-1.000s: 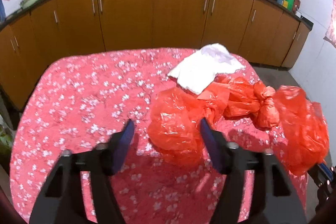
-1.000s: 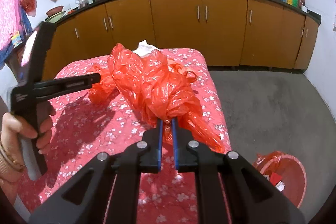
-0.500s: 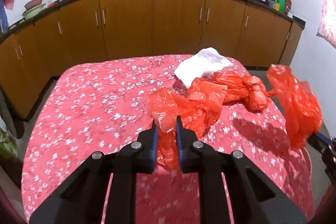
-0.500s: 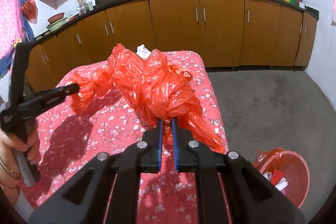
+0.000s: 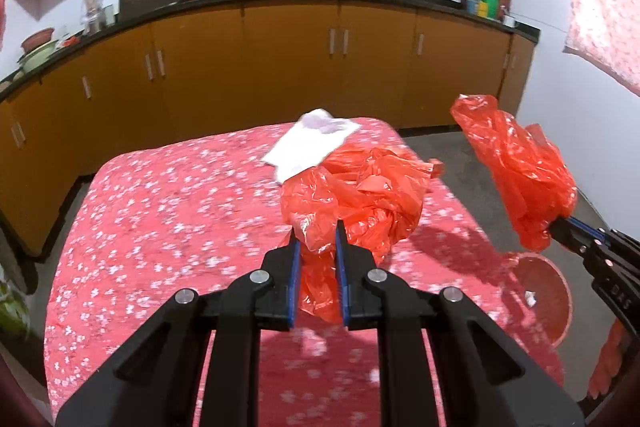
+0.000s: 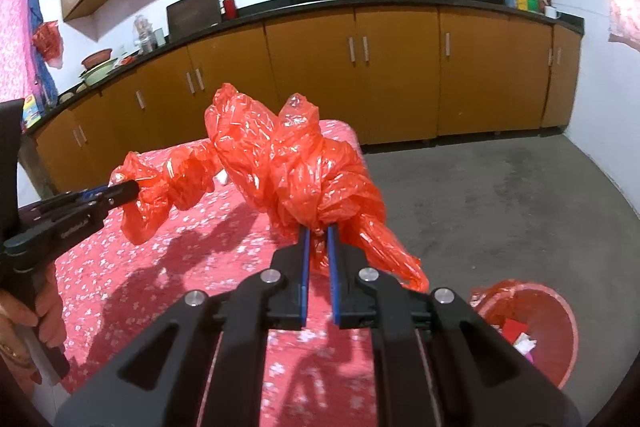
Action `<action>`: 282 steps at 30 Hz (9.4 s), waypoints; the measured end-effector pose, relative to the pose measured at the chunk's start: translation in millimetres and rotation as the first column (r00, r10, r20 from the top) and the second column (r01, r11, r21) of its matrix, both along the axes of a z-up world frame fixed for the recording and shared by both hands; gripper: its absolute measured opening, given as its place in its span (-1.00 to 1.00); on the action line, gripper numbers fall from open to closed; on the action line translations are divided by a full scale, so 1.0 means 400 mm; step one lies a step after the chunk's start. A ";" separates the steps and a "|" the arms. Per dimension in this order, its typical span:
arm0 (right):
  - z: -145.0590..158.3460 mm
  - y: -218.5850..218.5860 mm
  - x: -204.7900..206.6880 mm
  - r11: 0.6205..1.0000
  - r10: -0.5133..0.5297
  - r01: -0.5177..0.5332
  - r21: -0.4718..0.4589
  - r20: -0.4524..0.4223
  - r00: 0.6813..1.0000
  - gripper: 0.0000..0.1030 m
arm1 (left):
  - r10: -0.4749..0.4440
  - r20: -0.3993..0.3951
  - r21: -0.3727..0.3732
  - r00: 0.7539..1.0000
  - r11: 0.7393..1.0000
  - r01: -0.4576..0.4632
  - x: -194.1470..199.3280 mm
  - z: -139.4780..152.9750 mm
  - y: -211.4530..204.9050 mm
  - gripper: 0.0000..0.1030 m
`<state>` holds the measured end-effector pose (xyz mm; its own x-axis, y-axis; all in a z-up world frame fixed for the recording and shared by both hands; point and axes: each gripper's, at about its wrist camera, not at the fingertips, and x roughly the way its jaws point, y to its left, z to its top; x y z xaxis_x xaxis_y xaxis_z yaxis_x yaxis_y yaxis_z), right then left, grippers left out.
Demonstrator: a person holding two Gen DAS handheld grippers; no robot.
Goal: Collect trash
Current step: 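Carry both red bags in the grippers over the bin, then open both grippers to drop the red bags into the bin, then move both grippers back toward the table, then grasp the crumpled red bag with the right gripper while the left grasps the white tissue, then carry the red bag and white tissue in both grippers over the bin, then open both grippers to drop the red bag and tissue into the bin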
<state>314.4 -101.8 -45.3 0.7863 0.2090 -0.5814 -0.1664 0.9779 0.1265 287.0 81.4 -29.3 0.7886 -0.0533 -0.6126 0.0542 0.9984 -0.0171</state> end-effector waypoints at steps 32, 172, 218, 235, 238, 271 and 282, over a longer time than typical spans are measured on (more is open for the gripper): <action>-0.151 -0.585 -0.141 0.836 -0.548 0.545 -0.057 -0.066 0.834 -0.81 | -0.363 -0.043 -0.007 0.931 0.932 0.364 0.001 -0.082 -0.593 -0.71; -0.140 0.070 0.258 0.998 0.063 -0.063 0.002 -0.129 0.990 -0.89 | 0.110 -0.176 0.041 0.978 0.994 -0.105 0.383 -0.165 0.057 -0.98; -0.010 -0.313 -0.079 0.945 -0.326 0.326 -0.017 -0.001 0.945 -0.92 | -0.260 0.025 0.059 0.965 0.964 0.258 0.007 0.034 -0.338 -0.99; -0.197 -0.693 -0.181 0.786 -0.618 0.613 -0.079 -0.110 0.779 -0.92 | -0.485 -0.099 0.034 0.869 0.871 0.490 -0.020 -0.139 -0.769 -0.99; -0.225 -0.733 -0.186 0.770 -0.638 0.633 -0.078 -0.123 0.760 -0.92 | -0.493 -0.120 0.033 0.862 0.865 0.500 -0.010 -0.171 -0.814 -0.99; -0.408 -0.853 -0.127 0.765 -0.627 0.644 -0.019 -0.256 0.736 -0.81 | -0.515 -0.305 0.016 0.801 0.838 0.545 0.062 -0.379 -0.998 -0.98; -0.381 -0.871 -0.146 0.746 -0.648 0.666 -0.007 -0.235 0.724 -0.81 | -0.519 -0.301 0.004 0.800 0.839 0.545 0.065 -0.376 -0.993 -0.26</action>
